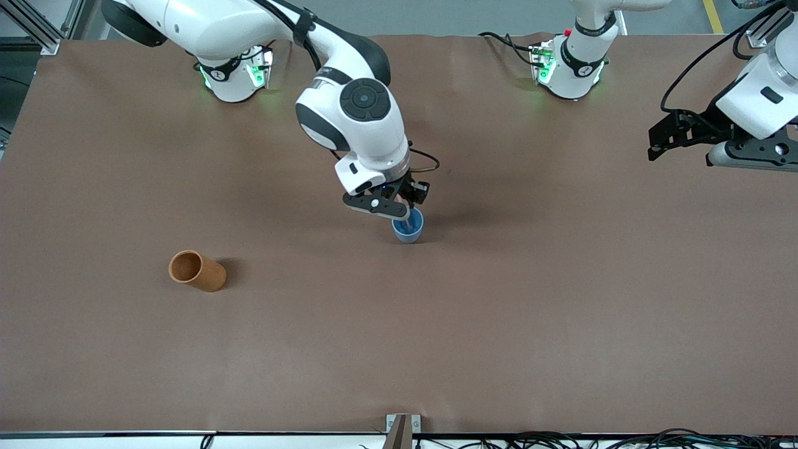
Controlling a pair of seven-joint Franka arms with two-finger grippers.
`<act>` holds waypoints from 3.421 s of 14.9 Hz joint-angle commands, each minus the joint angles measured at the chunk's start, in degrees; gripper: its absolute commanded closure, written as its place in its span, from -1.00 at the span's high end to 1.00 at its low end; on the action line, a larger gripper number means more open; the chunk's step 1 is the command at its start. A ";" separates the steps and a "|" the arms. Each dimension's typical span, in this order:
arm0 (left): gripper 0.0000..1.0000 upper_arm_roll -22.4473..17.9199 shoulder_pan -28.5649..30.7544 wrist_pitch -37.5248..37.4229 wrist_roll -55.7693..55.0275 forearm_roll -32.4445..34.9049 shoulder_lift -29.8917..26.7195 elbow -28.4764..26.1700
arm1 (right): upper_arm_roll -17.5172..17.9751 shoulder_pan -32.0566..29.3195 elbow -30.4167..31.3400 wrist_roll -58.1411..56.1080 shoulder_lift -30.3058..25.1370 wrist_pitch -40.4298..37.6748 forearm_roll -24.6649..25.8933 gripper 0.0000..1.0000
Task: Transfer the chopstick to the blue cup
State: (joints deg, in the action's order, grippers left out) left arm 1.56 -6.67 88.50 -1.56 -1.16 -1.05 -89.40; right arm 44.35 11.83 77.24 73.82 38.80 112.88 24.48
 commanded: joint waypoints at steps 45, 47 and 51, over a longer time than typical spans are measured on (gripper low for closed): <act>1.00 0.11 0.25 1.58 0.51 -0.42 3.16 2.83 | -47.95 -11.74 6.96 -76.72 -40.55 -30.53 -26.76 1.00; 1.00 0.11 0.25 1.58 0.51 -0.42 3.16 2.83 | -47.95 -11.74 6.96 -76.81 -40.55 -30.62 -26.59 1.00; 1.00 0.11 0.25 1.58 0.51 -0.33 3.16 2.83 | -47.78 -11.74 6.96 -76.64 -40.55 -31.06 -26.15 1.00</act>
State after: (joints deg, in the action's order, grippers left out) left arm 1.57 -6.64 90.20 -1.49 -1.26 1.75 -87.70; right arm -3.17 -0.12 82.49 -2.10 -0.34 81.80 -1.07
